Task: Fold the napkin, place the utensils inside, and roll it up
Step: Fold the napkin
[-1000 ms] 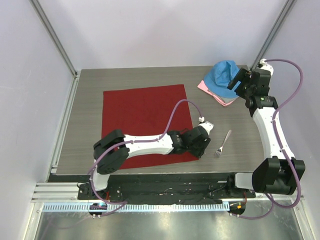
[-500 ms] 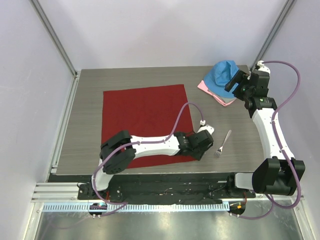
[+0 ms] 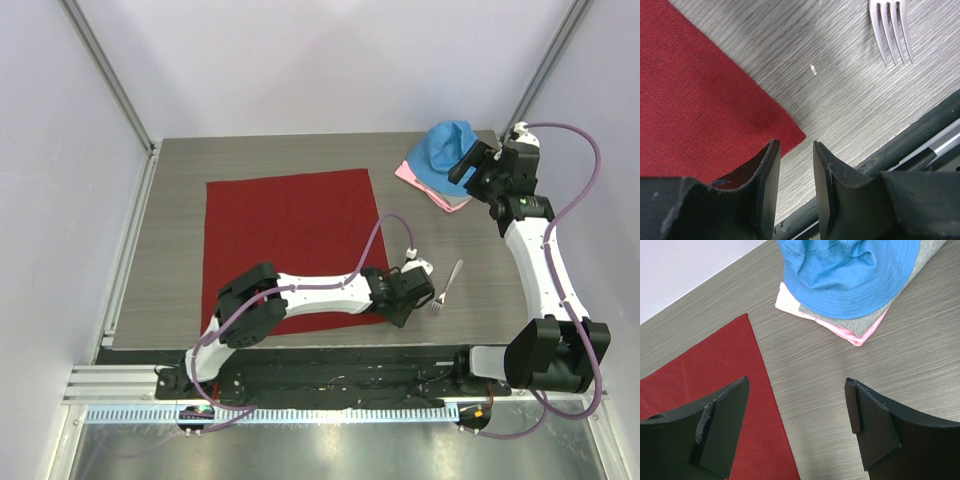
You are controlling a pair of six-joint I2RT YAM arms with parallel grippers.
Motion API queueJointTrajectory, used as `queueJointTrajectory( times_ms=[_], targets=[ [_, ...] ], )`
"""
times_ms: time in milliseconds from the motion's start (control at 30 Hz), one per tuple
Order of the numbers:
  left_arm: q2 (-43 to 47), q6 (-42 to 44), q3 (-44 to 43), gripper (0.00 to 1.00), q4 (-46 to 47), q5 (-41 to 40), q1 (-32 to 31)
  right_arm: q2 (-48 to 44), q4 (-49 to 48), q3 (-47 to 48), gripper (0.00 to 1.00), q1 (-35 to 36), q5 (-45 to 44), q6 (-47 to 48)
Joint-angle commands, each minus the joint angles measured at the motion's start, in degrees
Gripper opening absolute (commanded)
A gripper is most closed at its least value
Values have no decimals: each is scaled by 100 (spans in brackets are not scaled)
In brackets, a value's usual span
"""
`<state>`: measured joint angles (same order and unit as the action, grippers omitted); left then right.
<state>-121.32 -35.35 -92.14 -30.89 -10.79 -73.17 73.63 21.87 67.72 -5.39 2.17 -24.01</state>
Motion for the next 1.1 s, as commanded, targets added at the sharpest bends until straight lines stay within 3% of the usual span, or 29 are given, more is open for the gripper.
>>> queueJointTrajectory(
  times_ms=[0,1067],
  targets=[
    [-190,81,-401,36,-171,112,-40,-182,-236,-5,86,-15,73,-34],
    [-700,-33,-946,33,-804,85,13,-349,-227,-31,86,-15,46,63]
  ],
)
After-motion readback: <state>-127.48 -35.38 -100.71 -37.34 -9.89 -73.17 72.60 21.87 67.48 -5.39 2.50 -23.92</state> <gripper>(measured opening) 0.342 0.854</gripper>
